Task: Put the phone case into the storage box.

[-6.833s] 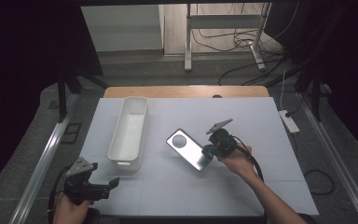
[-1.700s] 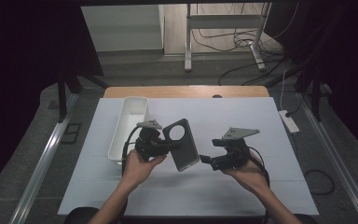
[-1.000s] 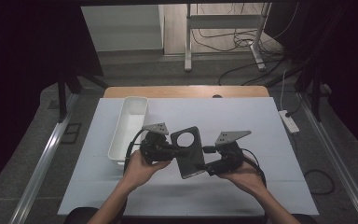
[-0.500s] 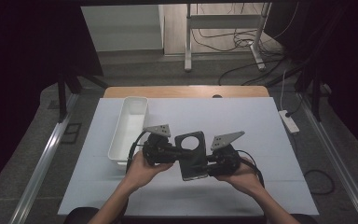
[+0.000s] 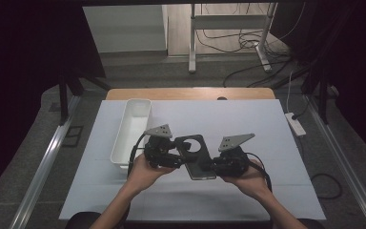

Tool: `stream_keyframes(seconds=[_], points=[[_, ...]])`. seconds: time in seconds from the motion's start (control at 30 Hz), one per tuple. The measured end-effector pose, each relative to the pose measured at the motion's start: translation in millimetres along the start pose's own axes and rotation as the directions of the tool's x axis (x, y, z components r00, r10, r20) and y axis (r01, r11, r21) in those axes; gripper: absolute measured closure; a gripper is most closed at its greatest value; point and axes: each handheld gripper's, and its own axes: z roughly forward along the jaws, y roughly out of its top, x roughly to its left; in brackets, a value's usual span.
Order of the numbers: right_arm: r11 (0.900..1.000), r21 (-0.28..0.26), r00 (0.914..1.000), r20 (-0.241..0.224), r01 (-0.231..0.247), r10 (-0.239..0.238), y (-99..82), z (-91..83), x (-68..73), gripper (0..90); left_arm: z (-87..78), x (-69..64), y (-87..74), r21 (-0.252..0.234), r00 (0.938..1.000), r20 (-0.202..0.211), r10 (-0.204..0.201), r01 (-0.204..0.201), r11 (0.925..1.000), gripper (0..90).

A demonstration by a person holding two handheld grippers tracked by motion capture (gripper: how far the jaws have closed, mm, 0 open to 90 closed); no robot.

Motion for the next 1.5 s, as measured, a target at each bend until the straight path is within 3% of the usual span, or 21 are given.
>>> stream_keyframes(seconds=[0.13,0.23,0.43,0.67,0.73,0.8,1.0,1.5], points=[[0.9999,-0.013,0.9998,0.017,-0.006,0.007,0.1,-2.0,-0.7,80.5,-0.4,1.1,-0.9,-0.004,0.9996,-0.026,-0.004,0.004,1.0000,27.3],[0.9994,-0.032,0.9982,0.058,-0.013,0.015,0.2,-5.3,-1.1,80.5,0.3,3.0,-3.2,-0.007,0.9980,-0.061,-0.013,0.013,0.9999,21.1],[0.9975,-0.067,0.9949,0.096,-0.024,0.030,0.3,-9.0,-0.7,80.5,0.0,5.3,-6.4,-0.012,0.9935,-0.111,-0.023,0.022,0.9997,15.0],[0.9935,-0.105,0.9834,0.171,-0.042,0.060,-0.4,-14.4,-1.9,80.5,-1.4,8.3,-10.6,-0.020,0.9817,-0.186,-0.038,0.035,0.9992,11.3],[0.9928,-0.111,0.9803,0.186,-0.044,0.065,-0.6,-14.7,-1.7,80.5,-2.7,9.0,-11.8,-0.030,0.9769,-0.208,-0.048,0.042,0.9986,13.1],[0.9922,-0.115,0.9787,0.194,-0.046,0.068,-0.9,-14.2,-1.5,80.5,-3.5,8.9,-12.6,-0.039,0.9759,-0.211,-0.056,0.048,0.9981,17.2],[0.9927,-0.115,0.9754,0.212,-0.036,0.060,-0.5,-9.9,2.4,80.5,-3.4,7.9,-13.1,-0.043,0.9787,-0.193,-0.071,0.064,0.9970,38.4],[0.9923,-0.120,0.9712,0.231,-0.031,0.058,-0.3,-2.7,7.1,80.5,2.4,4.0,-12.1,-0.045,0.9796,-0.172,-0.103,0.096,0.9943,67.4]])
